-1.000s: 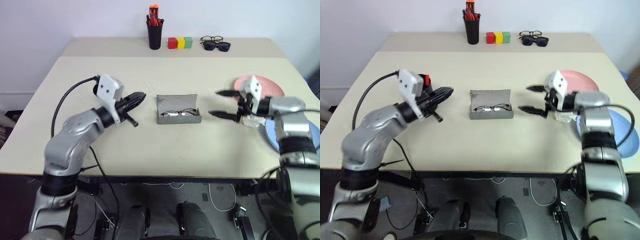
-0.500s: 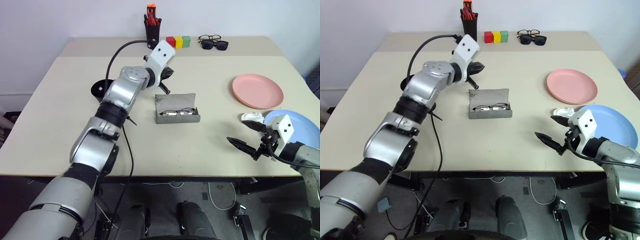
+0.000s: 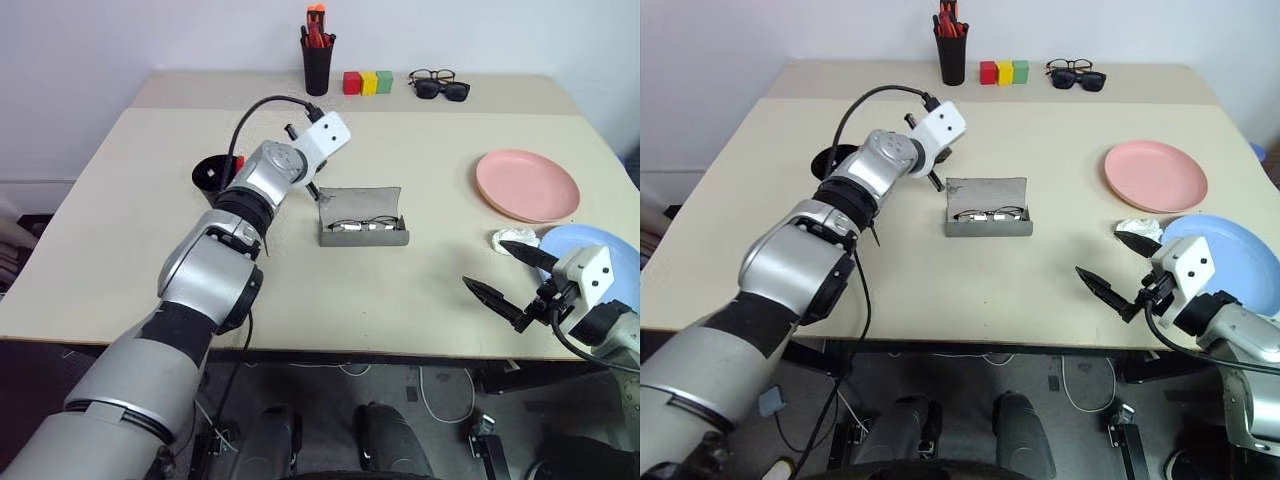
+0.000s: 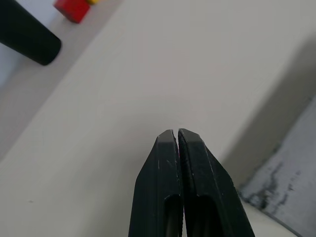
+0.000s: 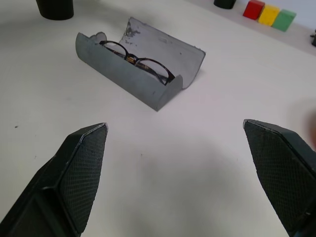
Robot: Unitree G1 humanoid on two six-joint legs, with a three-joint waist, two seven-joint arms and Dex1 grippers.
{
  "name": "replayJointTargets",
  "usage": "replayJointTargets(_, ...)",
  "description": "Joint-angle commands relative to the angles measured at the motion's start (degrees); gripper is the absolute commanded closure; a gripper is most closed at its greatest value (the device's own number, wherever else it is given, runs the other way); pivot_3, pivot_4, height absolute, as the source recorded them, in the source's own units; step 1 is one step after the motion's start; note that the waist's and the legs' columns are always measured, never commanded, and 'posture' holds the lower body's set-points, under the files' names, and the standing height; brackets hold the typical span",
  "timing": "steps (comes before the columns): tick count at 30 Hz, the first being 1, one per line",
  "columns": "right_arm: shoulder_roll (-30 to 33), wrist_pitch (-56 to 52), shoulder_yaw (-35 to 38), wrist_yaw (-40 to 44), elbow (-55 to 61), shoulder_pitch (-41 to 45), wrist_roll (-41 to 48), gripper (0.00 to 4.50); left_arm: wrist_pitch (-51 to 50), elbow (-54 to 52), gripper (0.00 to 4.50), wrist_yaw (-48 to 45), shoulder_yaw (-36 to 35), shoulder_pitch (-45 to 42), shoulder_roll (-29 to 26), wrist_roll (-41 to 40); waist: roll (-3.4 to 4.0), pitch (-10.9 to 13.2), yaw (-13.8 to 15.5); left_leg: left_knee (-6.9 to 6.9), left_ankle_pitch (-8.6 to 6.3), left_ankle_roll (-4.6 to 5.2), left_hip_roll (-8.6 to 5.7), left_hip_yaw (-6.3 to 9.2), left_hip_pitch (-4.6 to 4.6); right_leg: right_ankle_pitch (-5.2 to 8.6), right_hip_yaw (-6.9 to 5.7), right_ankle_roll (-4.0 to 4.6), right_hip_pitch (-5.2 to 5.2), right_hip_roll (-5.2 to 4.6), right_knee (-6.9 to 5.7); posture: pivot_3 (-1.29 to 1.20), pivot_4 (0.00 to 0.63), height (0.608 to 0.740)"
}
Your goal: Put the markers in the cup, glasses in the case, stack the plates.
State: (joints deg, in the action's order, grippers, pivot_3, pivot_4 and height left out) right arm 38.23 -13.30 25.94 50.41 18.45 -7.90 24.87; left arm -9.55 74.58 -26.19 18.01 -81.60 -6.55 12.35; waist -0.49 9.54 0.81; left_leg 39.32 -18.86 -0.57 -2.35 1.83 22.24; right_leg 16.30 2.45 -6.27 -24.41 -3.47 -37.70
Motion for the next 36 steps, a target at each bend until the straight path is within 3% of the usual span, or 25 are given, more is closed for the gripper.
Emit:
replayJointTargets(1,0.4,1.33,0.05,-0.87,1.89,0.58,0.36,0.0,2.17,0.14,4.43,-0.69,0.97,-2.26,1.12,2.86,0.0,0.0,-0.04,0.01,0.0,0.0,0.0,0.0,0.0,0.0,0.0,0.0,0.0,0.0,0.0,0.0,0.15,0.74)
replayJointTargets(6,0.75,1.05,-1.1,-1.42,1.92,1.6,0.57,0.0,3.65,0.65,4.43,-4.27,1.64,-1.48,1.7,5.17,-0.01,0.0,-0.15,0.01,0.0,0.0,-0.01,-0.01,0.02,0.0,0.01,0.0,-0.05,0.01,-0.06,0.0,0.15,0.74)
replayJointTargets(14,1.26,0.65,-2.24,-1.5,1.3,2.61,0.65,0.0,-0.81,-1.91,4.43,-25.4,-3.5,-2.06,0.37,-0.02,0.0,0.0,-0.16,0.25,0.0,0.01,-0.01,-0.04,0.05,0.0,0.01,0.0,-0.07,0.02,-0.27,0.0,0.15,0.74)
replayJointTargets(21,1.92,0.73,-3.42,-1.13,-0.63,4.46,0.39,0.0,-2.72,-5.29,4.43,-29.04,-4.88,-0.99,-0.74,-0.95,0.0,0.0,-0.11,0.59,-0.07,0.13,0.0,-0.02,0.13,0.0,0.0,-0.01,-0.06,0.04,-0.44,0.0,0.15,0.74)
replayJointTargets(24,2.0,0.88,-3.81,-1.02,-1.3,5.06,0.35,0.0,-1.21,-6.76,4.43,-24.96,-4.89,-0.89,-1.13,-0.18,0.0,0.0,-0.11,0.63,-0.09,0.16,0.0,0.0,0.17,0.0,-0.01,-0.01,-0.06,0.03,-0.43,0.0,0.15,0.74)
replayJointTargets(28,1.96,1.4,-4.6,-1.05,-2.34,6.0,0.06,0.0,0.78,-4.85,4.43,-11.47,-1.78,-1.9,-1.05,5.11,0.0,0.0,-0.11,0.65,-0.09,0.18,0.0,0.0,0.17,-0.01,0.0,-0.03,-0.06,0.01,-0.44,0.0,0.15,0.74)
replayJointTargets(36,1.79,2.07,-5.37,-1.25,-4.22,7.8,-0.3,0.0,1.6,0.48,4.43,-1.61,2.08,-3.02,5.12,10.56,-0.01,0.0,0.03,0.69,-0.12,0.22,-0.03,-0.01,0.21,-0.03,-0.01,-0.05,-0.06,-0.01,-0.43,0.0,0.15,0.74)
